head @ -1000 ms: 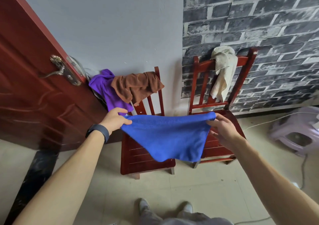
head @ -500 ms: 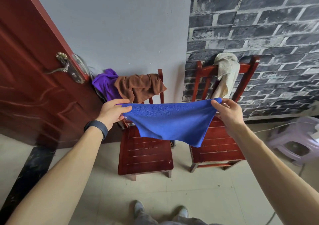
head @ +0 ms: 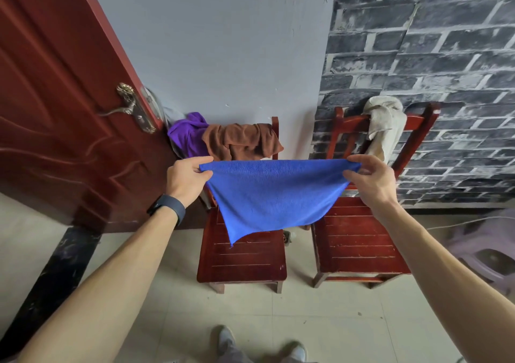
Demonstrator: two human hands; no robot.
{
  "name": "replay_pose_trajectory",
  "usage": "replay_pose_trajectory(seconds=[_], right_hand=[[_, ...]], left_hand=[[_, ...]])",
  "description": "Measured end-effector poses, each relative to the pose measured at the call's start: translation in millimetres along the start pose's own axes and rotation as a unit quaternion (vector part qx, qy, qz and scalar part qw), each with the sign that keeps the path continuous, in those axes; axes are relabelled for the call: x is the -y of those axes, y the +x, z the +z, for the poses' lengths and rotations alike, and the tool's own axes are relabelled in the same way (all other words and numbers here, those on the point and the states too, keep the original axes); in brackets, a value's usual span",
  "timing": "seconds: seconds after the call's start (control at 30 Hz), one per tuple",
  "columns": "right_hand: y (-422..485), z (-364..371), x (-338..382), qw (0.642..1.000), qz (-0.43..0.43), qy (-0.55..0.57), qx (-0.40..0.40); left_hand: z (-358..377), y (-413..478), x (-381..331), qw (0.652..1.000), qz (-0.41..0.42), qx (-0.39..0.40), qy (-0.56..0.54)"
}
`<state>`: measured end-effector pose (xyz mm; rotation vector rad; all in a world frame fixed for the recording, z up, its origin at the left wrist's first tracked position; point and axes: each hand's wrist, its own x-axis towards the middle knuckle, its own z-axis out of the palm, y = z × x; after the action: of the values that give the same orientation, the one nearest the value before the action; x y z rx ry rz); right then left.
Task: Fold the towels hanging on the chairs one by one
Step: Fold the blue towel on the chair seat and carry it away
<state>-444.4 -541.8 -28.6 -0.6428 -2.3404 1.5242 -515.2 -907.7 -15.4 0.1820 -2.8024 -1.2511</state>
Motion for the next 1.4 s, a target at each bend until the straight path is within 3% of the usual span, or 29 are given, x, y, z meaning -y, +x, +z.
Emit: replay_pose_trajectory(seconds=[0.37,0.57,0.83,1.0,1.17,1.4], right_hand=[[-18,21,-15,1.0,-0.016,-0.01,-0.001],[-46,38,-66,0.995,-0.013,-0.087,0.047],[-117,54,-134,0.974,0.033,-0.171,0.147],[-136,74,-169,0.955,0.07,-0.209,0.2],[-110,116,-173,0.94,0.101,-0.237,0.226],[-19,208,-188,0.932,0.133,-0.277,0.193]], left_hand=[[-2,-10,24,0.992,0.035,-0.024,0.117],[14,-36,74,0.976,-0.036,-0.004,0.214],[34,-99,155,0.933,-0.107,0.085,0.332],[32,-114,192,0.915,-0.143,0.132,0.352],[37,-80,222,0.906,-0.154,0.155,0.362],[80,31,267,0.907,-0.126,0.169,0.365]])
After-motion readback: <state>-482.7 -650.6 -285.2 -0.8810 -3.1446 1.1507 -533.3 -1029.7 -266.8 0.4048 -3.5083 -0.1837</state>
